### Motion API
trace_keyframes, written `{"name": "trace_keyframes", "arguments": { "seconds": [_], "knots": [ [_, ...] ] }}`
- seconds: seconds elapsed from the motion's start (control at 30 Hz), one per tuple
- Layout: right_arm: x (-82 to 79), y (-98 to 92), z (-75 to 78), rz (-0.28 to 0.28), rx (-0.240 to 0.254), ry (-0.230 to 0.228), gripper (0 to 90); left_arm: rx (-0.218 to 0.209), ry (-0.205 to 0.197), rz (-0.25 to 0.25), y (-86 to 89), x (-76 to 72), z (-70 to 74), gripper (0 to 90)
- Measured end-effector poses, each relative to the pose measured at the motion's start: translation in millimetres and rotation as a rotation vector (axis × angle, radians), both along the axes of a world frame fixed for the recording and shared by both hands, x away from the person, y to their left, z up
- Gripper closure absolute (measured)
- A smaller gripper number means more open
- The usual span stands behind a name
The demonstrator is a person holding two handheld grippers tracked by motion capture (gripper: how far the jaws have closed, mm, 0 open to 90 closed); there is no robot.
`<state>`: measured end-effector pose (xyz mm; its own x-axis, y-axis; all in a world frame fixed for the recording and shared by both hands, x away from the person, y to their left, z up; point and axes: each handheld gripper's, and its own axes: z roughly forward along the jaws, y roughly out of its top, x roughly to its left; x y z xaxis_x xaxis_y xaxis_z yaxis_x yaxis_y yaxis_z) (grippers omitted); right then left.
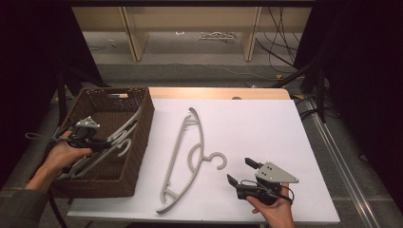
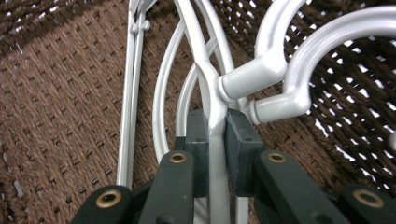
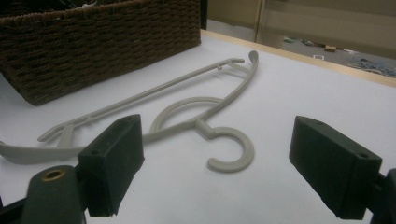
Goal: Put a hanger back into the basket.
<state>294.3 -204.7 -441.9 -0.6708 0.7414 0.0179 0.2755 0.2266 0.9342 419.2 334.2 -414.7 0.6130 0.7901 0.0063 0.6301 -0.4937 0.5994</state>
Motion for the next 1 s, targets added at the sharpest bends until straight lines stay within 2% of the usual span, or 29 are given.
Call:
{"name": "trace_keyframes", "arguments": {
  "seconds": [0.03, 0.1, 0.13, 0.17, 0.23, 0.27, 0.33, 0.37, 0.4, 0.43, 0.47, 0.5, 0.53, 0.6, 0.63, 0.67, 0.7, 0.8, 0.83, 0.9, 0.93, 0.97, 1.0],
  "knots": [
    [0.7, -0.1, 0.0, 0.004, 0.002, -0.011, 18.7, -0.004, -0.004, 0.004, -0.2, -0.1, -1.3, 80.4],
    [0.3, 0.9, -0.3, 0.006, 0.012, -0.002, 18.7, 0.002, 0.004, -0.004, 1.1, 0.2, -0.5, 80.4],
    [0.9, -0.3, -0.2, 0.002, -0.007, -0.018, 18.7, 0.008, 0.007, -0.007, 1.4, 0.4, -0.2, 80.4],
    [0.8, -0.3, -0.3, 0.004, -0.004, -0.011, 18.7, 0.008, 0.005, -0.004, 1.0, 0.3, -0.4, 80.3],
    [0.1, -0.2, 0.3, 0.001, 0.001, 0.000, 18.7, 0.010, -0.004, 0.008, -1.3, -0.5, -1.4, 80.3],
    [1.0, -0.5, 0.4, 0.002, -0.002, -0.018, 18.7, 0.014, -0.005, 0.013, -2.1, -1.2, -1.5, 80.2],
    [0.4, 0.0, -0.1, 0.002, -0.002, -0.004, 18.7, 0.012, -0.033, 0.015, -2.4, -2.0, -2.3, 79.5],
    [0.5, -0.3, -0.2, 0.000, -0.004, -0.003, 18.7, 0.021, -0.030, 0.012, -1.6, -2.0, -1.3, 78.2],
    [0.4, -0.1, -0.2, -0.001, 0.001, 0.000, 18.7, -0.006, -0.042, 0.039, -2.4, -2.6, -2.5, 76.6],
    [0.4, 0.1, 0.1, -0.001, 0.004, 0.001, 18.7, -0.004, -0.031, 0.034, -1.4, -2.8, -1.2, 74.7],
    [0.4, 0.2, 0.1, -0.001, 0.004, 0.000, 18.7, 0.024, -0.013, 0.020, 0.0, -2.9, 1.4, 74.0],
    [0.5, 0.1, -0.1, 0.000, 0.000, 0.001, 18.7, 0.026, -0.019, 0.026, -0.1, -3.2, 1.9, 71.8],
    [1.2, -0.7, -0.3, 0.003, -0.006, -0.012, 18.7, -0.001, -0.039, 0.047, -1.7, -4.7, 1.0, 69.9],
    [1.5, -0.4, -0.6, -0.003, 0.000, -0.016, 18.7, -0.027, -0.061, 0.057, -1.0, -6.8, 3.7, 65.7],
    [1.6, -0.5, -0.2, -0.001, -0.002, -0.016, 18.7, -0.019, -0.057, 0.057, 0.5, -8.1, 7.2, 63.1],
    [1.4, -0.4, -0.2, -0.001, -0.002, -0.015, 18.7, -0.037, -0.076, 0.075, 0.9, -9.7, 9.0, 59.4],
    [1.2, -0.6, -0.3, 0.003, -0.005, -0.011, 18.7, -0.037, -0.076, 0.082, 2.2, -11.0, 11.9, 54.6],
    [1.4, -0.3, -0.3, 0.000, -0.003, -0.016, 18.7, -0.052, -0.084, 0.084, 6.2, -14.9, 20.8, 49.7],
    [0.2, 0.3, 0.2, -0.001, 0.004, 0.002, 18.7, -0.059, -0.088, 0.090, 6.7, -16.4, 23.3, 48.0],
    [0.3, 0.4, -0.2, 0.003, 0.000, 0.003, 18.7, -0.064, -0.099, 0.097, 6.1, -19.6, 27.8, 45.3],
    [1.2, -0.2, -0.4, 0.002, -0.005, -0.014, 18.7, -0.076, -0.107, 0.109, 5.2, -21.3, 29.6, 44.2],
    [1.0, 0.0, -0.2, 0.000, -0.003, -0.010, 18.7, -0.084, -0.118, 0.120, 4.4, -23.0, 31.4, 42.7],
    [0.5, 0.4, 0.1, 0.000, 0.002, -0.002, 18.8, -0.119, -0.129, 0.146, 1.6, -24.2, 31.4, 41.5]
  ]
}}
